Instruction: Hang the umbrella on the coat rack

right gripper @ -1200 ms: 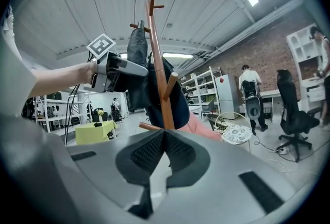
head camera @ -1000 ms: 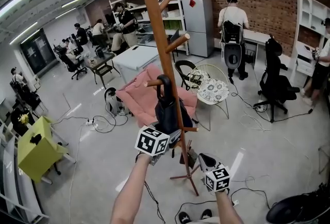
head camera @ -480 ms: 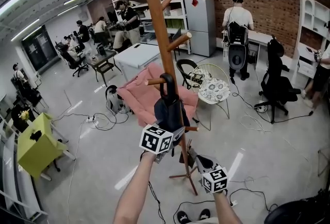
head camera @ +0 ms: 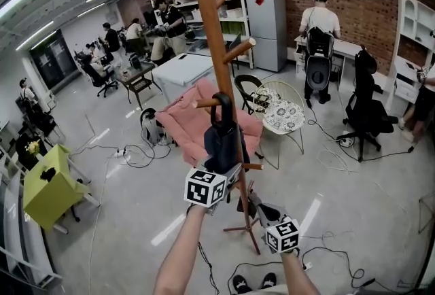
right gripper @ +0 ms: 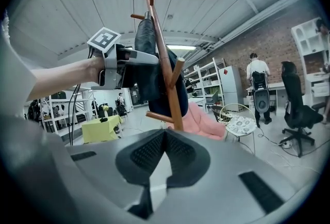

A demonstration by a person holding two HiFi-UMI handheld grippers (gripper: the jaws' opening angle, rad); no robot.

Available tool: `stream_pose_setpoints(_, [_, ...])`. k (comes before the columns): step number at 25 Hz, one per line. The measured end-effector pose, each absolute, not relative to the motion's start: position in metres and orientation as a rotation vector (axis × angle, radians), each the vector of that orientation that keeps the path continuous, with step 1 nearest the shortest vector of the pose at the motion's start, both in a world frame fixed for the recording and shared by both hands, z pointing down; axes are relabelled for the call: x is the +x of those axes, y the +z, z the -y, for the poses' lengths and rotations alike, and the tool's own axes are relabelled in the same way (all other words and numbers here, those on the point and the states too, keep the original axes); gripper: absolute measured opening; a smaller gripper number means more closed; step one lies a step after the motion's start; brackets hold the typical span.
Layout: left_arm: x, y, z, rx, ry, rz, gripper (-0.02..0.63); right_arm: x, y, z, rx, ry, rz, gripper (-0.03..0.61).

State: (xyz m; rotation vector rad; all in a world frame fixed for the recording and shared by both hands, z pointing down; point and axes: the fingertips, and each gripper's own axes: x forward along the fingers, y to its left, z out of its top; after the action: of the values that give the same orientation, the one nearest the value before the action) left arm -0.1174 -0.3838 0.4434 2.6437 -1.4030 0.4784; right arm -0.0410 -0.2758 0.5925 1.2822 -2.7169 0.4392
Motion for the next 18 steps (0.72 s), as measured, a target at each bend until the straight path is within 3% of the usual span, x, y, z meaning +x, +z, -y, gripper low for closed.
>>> stream_pose_setpoints(18, [-0.136, 0.452, 0.341, 2.601, 0.345, 1.444, 0.295, -0.078, 0.596, 0.267, 1.176, 0.454, 2.745, 0.003])
